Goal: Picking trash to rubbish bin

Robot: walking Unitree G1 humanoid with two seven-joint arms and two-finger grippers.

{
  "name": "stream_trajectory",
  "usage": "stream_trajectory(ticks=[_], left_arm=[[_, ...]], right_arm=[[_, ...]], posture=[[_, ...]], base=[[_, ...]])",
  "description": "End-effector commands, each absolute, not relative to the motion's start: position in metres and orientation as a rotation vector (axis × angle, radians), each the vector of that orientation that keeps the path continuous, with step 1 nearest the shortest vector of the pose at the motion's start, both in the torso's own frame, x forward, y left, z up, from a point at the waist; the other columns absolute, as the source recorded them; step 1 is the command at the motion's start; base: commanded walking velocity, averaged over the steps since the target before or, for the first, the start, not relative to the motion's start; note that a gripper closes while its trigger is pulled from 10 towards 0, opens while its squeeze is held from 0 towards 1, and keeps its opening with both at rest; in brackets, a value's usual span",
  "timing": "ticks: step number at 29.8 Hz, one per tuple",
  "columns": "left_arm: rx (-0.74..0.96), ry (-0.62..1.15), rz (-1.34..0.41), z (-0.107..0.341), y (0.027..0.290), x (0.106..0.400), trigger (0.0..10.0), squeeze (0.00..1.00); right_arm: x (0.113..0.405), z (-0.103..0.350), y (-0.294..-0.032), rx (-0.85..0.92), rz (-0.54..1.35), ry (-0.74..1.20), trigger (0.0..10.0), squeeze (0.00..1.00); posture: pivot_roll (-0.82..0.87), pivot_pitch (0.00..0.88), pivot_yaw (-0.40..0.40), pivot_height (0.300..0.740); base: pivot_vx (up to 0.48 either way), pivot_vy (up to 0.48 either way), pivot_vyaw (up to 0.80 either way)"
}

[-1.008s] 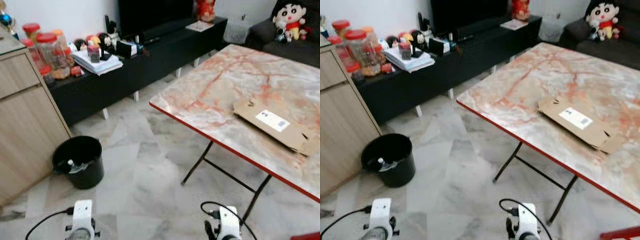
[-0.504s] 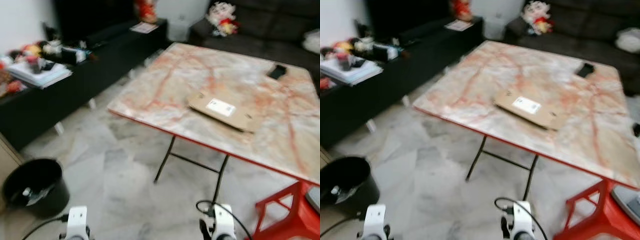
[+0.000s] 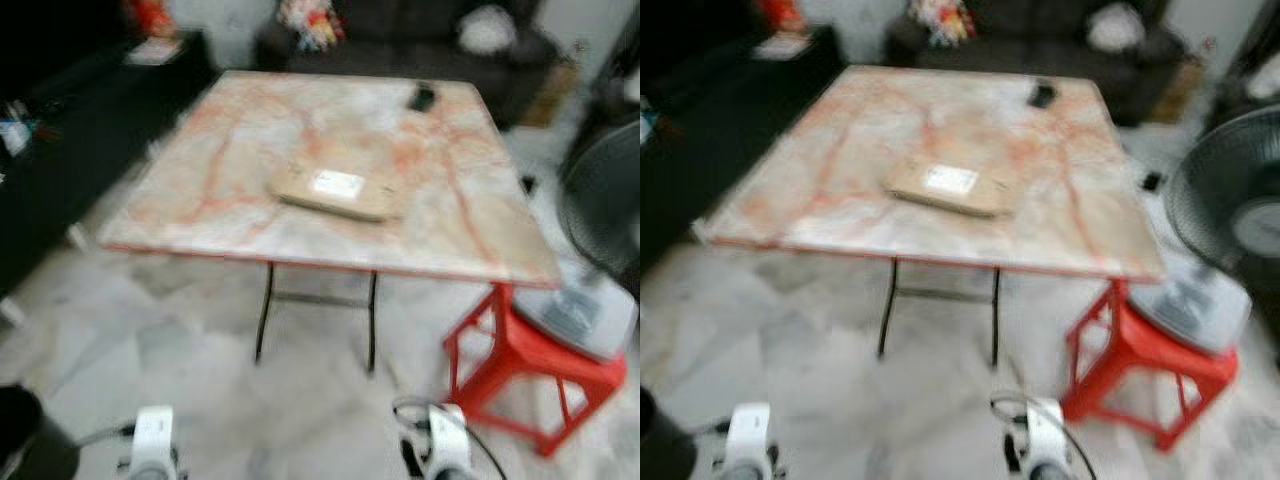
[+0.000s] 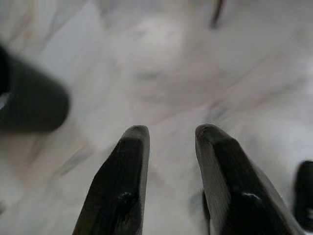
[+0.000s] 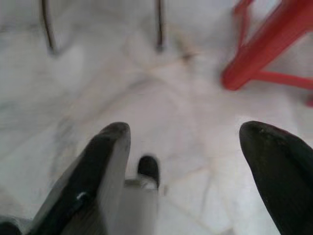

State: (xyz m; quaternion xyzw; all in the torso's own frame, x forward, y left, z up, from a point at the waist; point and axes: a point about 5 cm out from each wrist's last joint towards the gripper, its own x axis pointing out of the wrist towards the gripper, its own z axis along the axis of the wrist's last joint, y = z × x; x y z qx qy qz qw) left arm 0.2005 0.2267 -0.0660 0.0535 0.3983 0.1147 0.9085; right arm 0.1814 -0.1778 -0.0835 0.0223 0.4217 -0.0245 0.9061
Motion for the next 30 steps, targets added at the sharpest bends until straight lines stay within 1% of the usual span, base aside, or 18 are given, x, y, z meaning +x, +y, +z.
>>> stream_trajectory(ticks=[1,5,7,12,16,17,19,20,22,26,27,28,30], left_arm=[[0.13,0.828,0.234,-0.066,0.232,0.197,10.0,0.0],[0.172,0.808,0.188,-0.064,0.229,0.203,10.0,0.0],[0.208,0.773,0.14,-0.059,0.223,0.212,10.0,0.0],[0.258,0.732,0.086,-0.054,0.216,0.222,10.0,0.0],[0.324,0.604,0.007,-0.037,0.203,0.247,10.0,0.0],[0.324,0.604,0.007,-0.037,0.203,0.247,10.0,0.0],[0.327,0.516,-0.021,-0.023,0.195,0.264,10.0,0.0],[0.327,0.516,-0.021,-0.023,0.195,0.264,10.0,0.0],[0.328,0.47,-0.036,-0.015,0.191,0.273,10.0,0.0],[0.284,0.238,-0.044,0.026,0.169,0.31,10.0,0.0],[0.271,0.2,-0.037,0.034,0.167,0.316,10.0,0.0],[0.271,0.2,-0.037,0.034,0.167,0.316,10.0,0.0],[0.244,0.117,-0.009,0.052,0.164,0.328,10.0,0.0]], right_arm=[[0.183,-0.083,-0.171,0.06,-0.043,0.868,10.0,0.0],[0.183,-0.083,-0.172,0.059,-0.043,0.867,10.0,0.0],[0.186,-0.081,-0.171,0.068,-0.04,0.848,10.0,0.0],[0.191,-0.079,-0.17,0.074,-0.037,0.825,10.0,0.0],[0.211,-0.067,-0.168,0.068,-0.009,0.735,10.0,0.0],[0.211,-0.067,-0.168,0.068,-0.009,0.735,10.0,0.0],[0.227,-0.055,-0.166,0.067,0.015,0.654,10.0,0.0],[0.227,-0.055,-0.166,0.067,0.015,0.654,10.0,0.0],[0.236,-0.048,-0.166,0.066,0.021,0.607,10.0,0.0],[0.282,-0.004,-0.162,0.061,0.053,0.343,10.0,0.0],[0.29,0.005,-0.161,0.062,0.058,0.293,10.0,0.0],[0.29,0.005,-0.161,0.062,0.058,0.293,10.0,0.0],[0.307,0.027,-0.158,0.068,0.071,0.182,10.0,0.0]], posture=[[-0.04,0.007,-0.003,0.74],[-0.04,0.007,-0.003,0.74],[-0.04,0.005,-0.002,0.74],[-0.04,0.004,-0.003,0.74],[-0.04,0.003,-0.01,0.74],[-0.04,0.003,-0.01,0.74],[-0.04,0.001,-0.012,0.74],[-0.04,0.001,-0.012,0.74],[-0.04,0.001,-0.012,0.74],[-0.04,0.0,-0.013,0.74],[-0.04,0.0,-0.013,0.74],[-0.04,0.0,-0.013,0.74],[-0.05,0.0,-0.015,0.74]], base=[[0.0,0.0,-0.76],[0.0,0.0,-0.76],[0.0,0.0,-0.43],[0.0,0.0,0.0],[0.0,0.0,0.0],[0.0,0.0,0.0],[0.0,0.0,0.0],[0.0,0.0,0.0],[0.0,0.0,0.0],[0.0,0.0,0.0],[0.0,0.0,0.0],[0.0,0.0,0.0],[0.0,0.0,0.0]])
